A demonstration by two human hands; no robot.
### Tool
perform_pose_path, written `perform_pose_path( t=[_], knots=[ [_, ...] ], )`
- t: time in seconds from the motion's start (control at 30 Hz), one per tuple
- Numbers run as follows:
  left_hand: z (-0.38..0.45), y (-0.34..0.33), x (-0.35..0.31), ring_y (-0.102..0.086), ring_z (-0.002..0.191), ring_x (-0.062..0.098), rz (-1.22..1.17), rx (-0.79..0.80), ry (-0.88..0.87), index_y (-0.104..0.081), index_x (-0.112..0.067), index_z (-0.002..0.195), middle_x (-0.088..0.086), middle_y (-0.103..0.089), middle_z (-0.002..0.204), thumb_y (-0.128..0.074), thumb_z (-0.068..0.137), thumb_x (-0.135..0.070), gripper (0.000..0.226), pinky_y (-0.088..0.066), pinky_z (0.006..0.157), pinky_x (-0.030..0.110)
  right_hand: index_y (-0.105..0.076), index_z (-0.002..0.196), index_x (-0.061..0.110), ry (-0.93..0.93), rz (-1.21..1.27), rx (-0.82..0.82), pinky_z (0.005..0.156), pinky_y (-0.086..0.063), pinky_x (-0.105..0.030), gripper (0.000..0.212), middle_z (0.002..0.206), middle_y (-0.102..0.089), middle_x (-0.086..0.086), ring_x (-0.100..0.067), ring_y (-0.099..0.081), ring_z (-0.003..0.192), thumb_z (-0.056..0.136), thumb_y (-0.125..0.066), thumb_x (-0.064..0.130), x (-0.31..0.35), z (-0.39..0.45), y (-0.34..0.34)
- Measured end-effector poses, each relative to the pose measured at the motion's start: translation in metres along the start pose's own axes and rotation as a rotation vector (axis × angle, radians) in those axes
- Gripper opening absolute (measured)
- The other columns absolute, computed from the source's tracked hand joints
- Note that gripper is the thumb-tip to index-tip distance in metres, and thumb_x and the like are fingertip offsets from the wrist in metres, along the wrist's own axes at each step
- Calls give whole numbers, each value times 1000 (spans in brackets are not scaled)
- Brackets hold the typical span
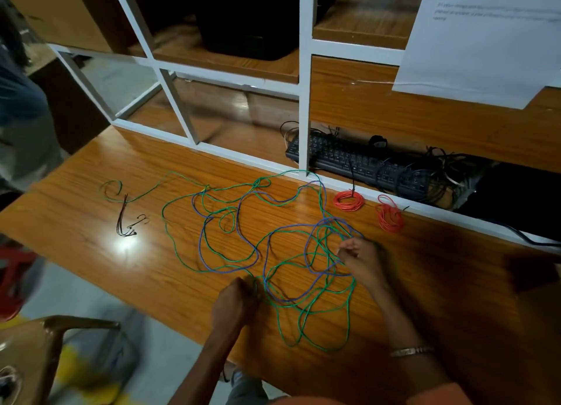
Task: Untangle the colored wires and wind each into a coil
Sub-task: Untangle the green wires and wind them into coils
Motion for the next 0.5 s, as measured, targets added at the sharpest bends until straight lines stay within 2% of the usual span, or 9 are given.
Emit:
perform_pose_path(
  t=[0.1, 0.17, 0.27, 0.33, 0.37, 0.4, 0.5],
  knots=[
    [4, -1, 3, -72, 102, 37, -27, -11, 15, -68, -18, 100, 17, -76, 103, -70, 91, -48, 32, -49, 73, 35, -70, 82, 21, 58, -160, -39, 74, -54, -27, 6, 90, -74, -1, -19, -69, 83, 84, -74, 17, 13, -4, -5],
    [8, -2, 9, -74, 96, 37, -53, -6, -4, -66, -19, 97, 15, -77, 97, -71, 85, -48, 31, -53, 71, 35, -66, 76, 30, 118, -228, -62, 77, -56, -34, 8, 89, -75, 4, -17, -70, 83, 78, -70, 24, 24, -11, -9],
    [9, -1, 12, -75, 83, 36, -126, 35, -76, -59, -22, 108, 9, -77, 94, -67, 73, -37, 39, -60, 69, 47, -65, 74, 37, 226, -244, -15, 78, -55, -31, 11, 84, -74, 9, -11, -70, 82, 75, -70, 26, 49, -26, -26],
    [9, -1, 11, -75, 82, 34, -149, 47, -87, -59, -23, 108, 8, -77, 92, -64, 66, -36, 44, -59, 68, 46, -66, 77, 35, 244, -224, 75, 76, -49, -19, 16, 83, -68, 16, 5, -61, 79, 81, -74, 21, 60, -37, -40],
    [8, -1, 9, -74, 84, 34, -146, 50, -89, -60, -23, 103, 9, -76, 91, -65, 67, -38, 39, -58, 68, 43, -67, 80, 32, 238, -210, 130, 73, -45, -12, 17, 82, -66, 18, 9, -58, 78, 84, -75, 17, 63, -41, -48],
    [9, -3, 8, -74, 87, 34, -140, 47, -85, -61, -24, 96, 10, -76, 92, -68, 71, -41, 31, -56, 69, 41, -68, 83, 31, 237, -202, 176, 73, -46, -12, 16, 82, -65, 18, 8, -59, 78, 85, -76, 16, 64, -44, -55],
    [11, -9, 10, -72, 91, 33, -148, 17, -77, -58, -25, 83, 11, -76, 92, -78, 82, -35, 22, -48, 67, 36, -71, 88, 28, 245, -190, 275, 76, -56, -26, 10, 81, -70, 15, -4, -68, 79, 82, -77, 23, 61, -53, -73]
  ],
)
Point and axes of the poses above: each hand's wrist, its own z-axis towards the middle knuckle, its own y-axis out of the back of the hand, x = y × z, the point moved 1 cm from there along z, towards the middle knuckle
